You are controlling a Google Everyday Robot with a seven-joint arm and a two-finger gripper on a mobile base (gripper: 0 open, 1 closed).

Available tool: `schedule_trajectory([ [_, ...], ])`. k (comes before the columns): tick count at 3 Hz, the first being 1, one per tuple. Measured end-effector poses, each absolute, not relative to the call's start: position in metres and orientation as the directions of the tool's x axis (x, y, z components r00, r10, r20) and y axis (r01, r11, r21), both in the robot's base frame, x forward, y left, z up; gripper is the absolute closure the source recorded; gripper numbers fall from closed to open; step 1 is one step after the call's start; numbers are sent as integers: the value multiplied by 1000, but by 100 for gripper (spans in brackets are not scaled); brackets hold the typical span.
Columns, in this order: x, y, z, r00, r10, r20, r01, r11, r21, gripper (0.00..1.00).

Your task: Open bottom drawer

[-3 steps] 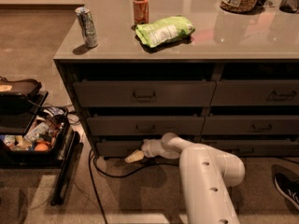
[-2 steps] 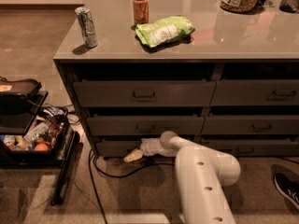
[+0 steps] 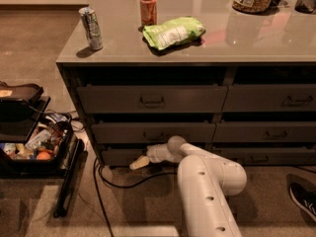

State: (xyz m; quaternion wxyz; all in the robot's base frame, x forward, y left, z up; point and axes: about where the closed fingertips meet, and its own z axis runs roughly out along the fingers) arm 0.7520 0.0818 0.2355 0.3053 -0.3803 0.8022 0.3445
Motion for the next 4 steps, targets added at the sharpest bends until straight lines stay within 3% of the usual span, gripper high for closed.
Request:
schedule_trajectory([
  [2,773,82,247,-514,-391,-763,-825,470,315,0],
  [4,769,84,249,-507,-391,-768,-828,468,309,42],
])
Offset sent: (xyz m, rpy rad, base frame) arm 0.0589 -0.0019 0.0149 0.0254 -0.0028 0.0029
